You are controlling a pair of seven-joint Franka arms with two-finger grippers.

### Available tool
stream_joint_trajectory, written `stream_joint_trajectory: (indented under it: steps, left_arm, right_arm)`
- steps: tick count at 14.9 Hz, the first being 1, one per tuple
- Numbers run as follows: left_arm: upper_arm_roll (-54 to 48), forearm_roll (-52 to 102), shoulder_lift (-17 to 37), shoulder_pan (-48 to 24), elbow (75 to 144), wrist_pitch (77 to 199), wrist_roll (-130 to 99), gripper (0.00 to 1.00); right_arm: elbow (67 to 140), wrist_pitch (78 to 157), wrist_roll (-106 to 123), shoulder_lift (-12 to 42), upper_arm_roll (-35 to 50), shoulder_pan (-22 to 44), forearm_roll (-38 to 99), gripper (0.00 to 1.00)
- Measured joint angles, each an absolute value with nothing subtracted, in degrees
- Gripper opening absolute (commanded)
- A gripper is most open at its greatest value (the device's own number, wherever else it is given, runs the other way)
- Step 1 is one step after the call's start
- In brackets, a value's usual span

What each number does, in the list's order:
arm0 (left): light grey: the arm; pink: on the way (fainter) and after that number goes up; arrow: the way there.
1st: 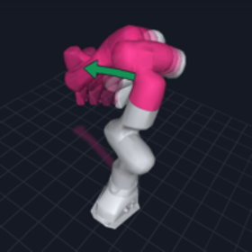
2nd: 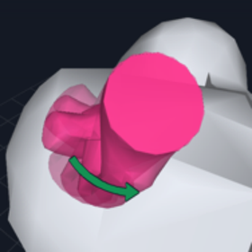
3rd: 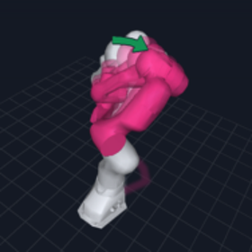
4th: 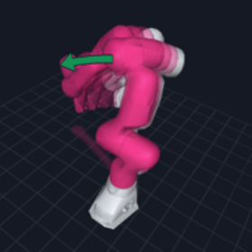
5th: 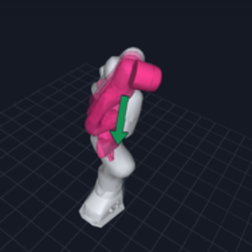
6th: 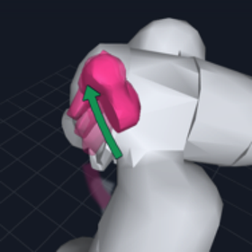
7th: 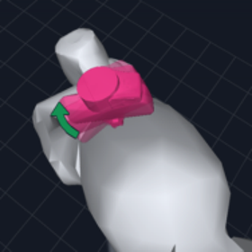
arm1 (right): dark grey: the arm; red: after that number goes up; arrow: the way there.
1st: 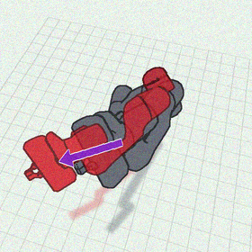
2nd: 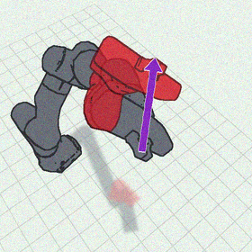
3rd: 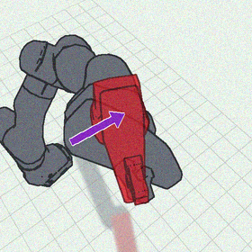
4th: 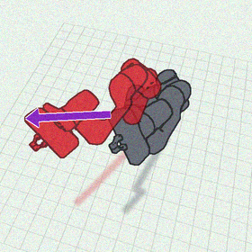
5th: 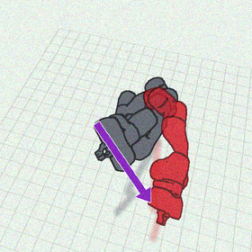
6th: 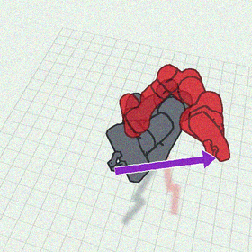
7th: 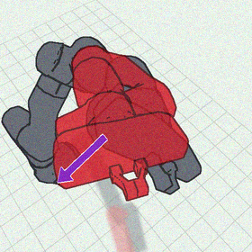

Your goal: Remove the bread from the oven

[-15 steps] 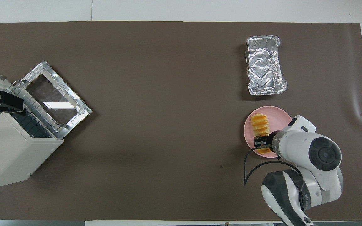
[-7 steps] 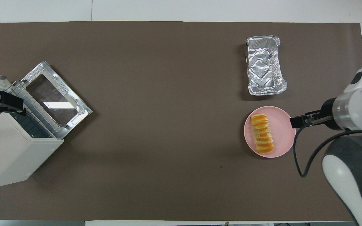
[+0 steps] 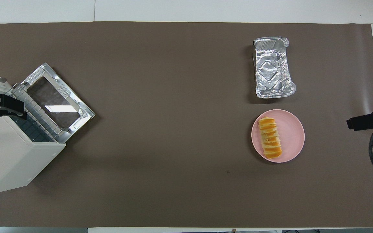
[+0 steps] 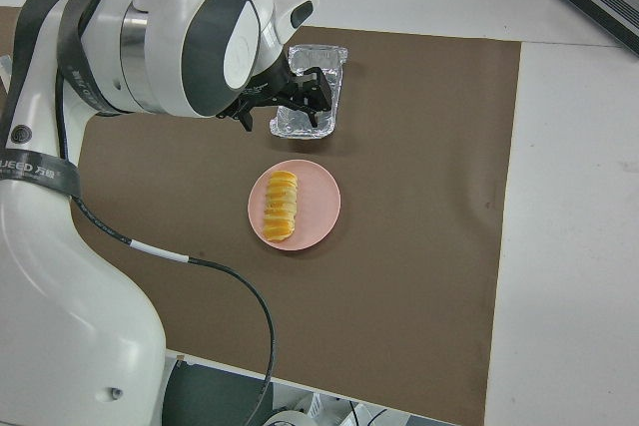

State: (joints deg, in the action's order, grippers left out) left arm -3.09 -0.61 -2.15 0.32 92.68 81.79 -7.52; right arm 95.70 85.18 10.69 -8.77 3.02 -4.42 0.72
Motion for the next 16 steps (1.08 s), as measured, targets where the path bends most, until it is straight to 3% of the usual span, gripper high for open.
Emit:
stream_joint_trajectory:
  steps: [8, 16]
  left_arm:
    - [-3.1, -0.6, -2.1, 0.3, 92.7, 81.8, -7.5, 1.0]
    - [-3.1, -0.6, -2.1, 0.3, 92.7, 81.8, -7.5, 1.0]
  right_arm:
    - [95.6, 86.0, 10.7, -6.6, 3.1, -6.4, 0.7, 1.0]
    - [90.0, 83.9, 10.7, -4.1, 3.0, -7.1, 0.7, 1.0]
